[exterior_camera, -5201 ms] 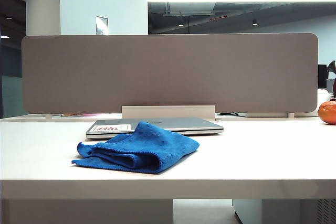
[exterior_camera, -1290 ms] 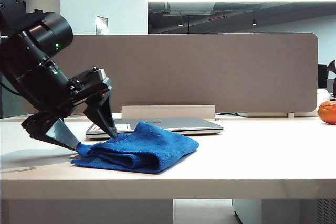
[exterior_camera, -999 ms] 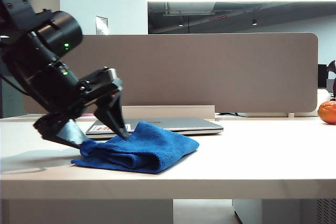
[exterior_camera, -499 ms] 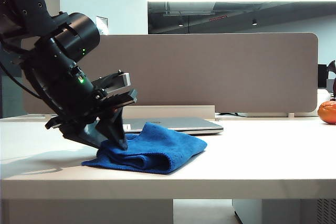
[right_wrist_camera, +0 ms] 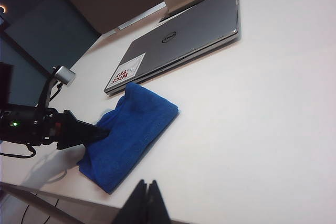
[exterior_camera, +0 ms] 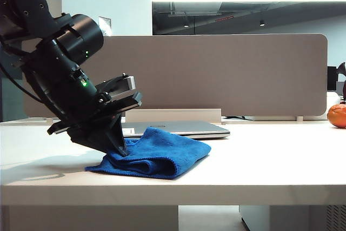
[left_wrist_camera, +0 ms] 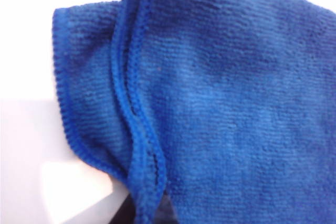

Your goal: Pick up the blue rag and put it over the laptop.

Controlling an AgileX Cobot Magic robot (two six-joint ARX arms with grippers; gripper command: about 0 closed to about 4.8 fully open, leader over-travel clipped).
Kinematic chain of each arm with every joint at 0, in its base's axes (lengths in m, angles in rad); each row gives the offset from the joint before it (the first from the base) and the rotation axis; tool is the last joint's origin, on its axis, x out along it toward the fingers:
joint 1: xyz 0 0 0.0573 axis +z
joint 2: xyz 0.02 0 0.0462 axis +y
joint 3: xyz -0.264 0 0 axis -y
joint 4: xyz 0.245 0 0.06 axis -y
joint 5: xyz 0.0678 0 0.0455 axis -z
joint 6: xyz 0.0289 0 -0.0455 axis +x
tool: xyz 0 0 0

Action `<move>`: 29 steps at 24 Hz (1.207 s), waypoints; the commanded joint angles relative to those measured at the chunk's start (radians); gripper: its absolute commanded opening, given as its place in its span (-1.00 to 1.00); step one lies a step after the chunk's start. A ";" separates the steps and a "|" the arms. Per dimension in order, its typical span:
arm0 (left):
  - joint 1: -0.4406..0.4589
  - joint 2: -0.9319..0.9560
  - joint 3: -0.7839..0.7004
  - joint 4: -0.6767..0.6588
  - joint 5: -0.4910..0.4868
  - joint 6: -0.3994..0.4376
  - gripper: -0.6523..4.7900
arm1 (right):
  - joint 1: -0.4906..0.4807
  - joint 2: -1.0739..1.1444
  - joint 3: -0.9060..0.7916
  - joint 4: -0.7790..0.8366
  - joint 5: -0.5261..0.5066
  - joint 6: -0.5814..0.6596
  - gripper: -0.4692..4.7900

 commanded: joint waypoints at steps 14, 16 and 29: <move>-0.002 -0.064 0.248 0.053 0.006 0.031 -0.78 | 0.000 -0.002 -0.005 0.011 0.002 -0.004 -0.82; -0.002 -0.064 0.258 0.083 0.000 0.047 -0.78 | 0.000 -0.002 -0.005 0.011 0.002 -0.004 -0.82; 0.000 0.074 0.350 0.336 -0.112 0.116 -0.78 | 0.000 -0.002 -0.005 0.011 0.002 -0.004 -0.82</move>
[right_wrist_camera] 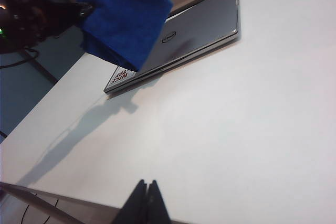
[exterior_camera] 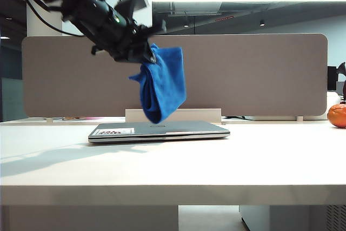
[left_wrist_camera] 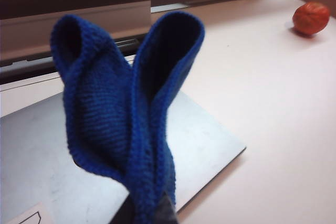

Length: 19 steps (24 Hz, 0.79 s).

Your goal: Pick up the blue rag and put it over the laptop.

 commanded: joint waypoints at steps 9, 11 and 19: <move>0.002 0.316 0.372 -0.077 -0.005 0.013 -0.78 | 0.000 -0.002 -0.005 0.011 0.002 -0.003 -0.82; 0.011 0.360 0.425 -0.120 -0.024 0.013 -0.78 | 0.000 -0.002 -0.005 0.011 0.002 -0.003 -0.82; 0.039 0.401 0.457 -0.237 -0.171 0.014 -0.78 | 0.000 -0.002 -0.005 0.011 0.002 -0.003 -0.82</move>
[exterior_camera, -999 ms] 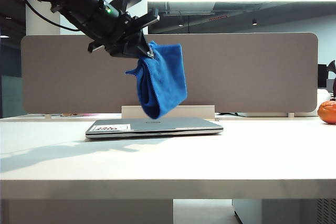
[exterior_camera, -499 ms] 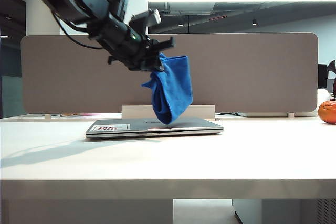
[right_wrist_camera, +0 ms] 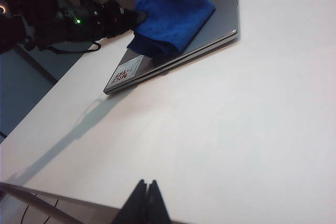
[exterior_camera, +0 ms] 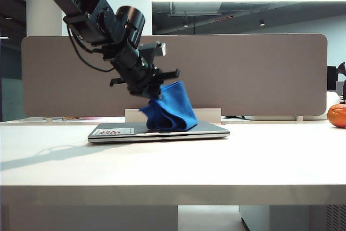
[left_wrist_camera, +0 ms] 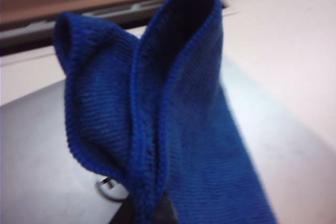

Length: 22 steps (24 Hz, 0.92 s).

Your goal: Pick up the blue rag and put it over the laptop.

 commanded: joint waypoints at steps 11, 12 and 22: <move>0.078 -0.003 0.005 -0.096 -0.089 0.004 -0.15 | -0.001 -0.002 -0.005 0.011 0.002 -0.003 -0.82; 0.078 -0.003 0.006 -0.097 -0.089 0.004 -0.15 | -0.001 -0.002 -0.005 0.011 0.002 -0.003 -0.82; 0.078 -0.031 0.014 -0.257 -0.093 0.004 0.43 | -0.001 -0.002 -0.005 0.011 0.002 -0.003 -0.82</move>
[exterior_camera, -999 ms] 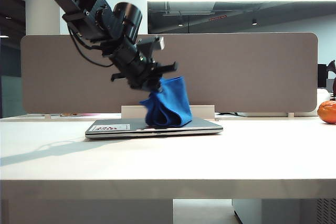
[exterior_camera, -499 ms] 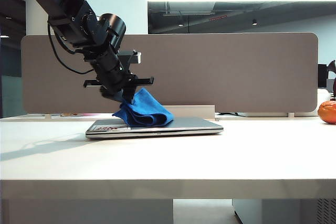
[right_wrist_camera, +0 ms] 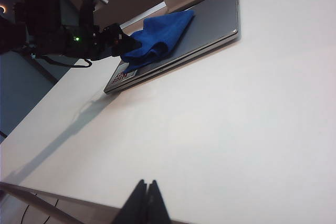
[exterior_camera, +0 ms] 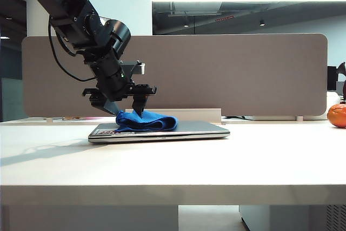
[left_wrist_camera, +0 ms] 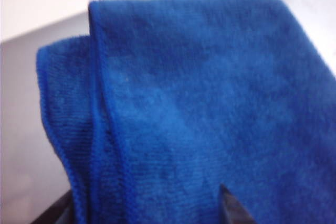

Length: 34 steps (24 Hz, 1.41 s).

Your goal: Pick up the blue rag and put it over the laptop.

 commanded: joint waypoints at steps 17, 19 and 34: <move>0.031 -0.195 0.056 -0.325 -0.003 0.006 -0.44 | 0.000 -0.002 -0.005 0.011 0.002 -0.004 -0.82; 0.031 -0.203 0.056 -0.369 -0.003 0.039 -0.55 | 0.000 -0.002 -0.005 0.011 0.002 -0.004 -0.82; 0.031 -0.415 0.019 -0.527 0.001 0.094 -0.78 | -0.001 -0.002 -0.005 0.011 0.021 -0.005 -0.82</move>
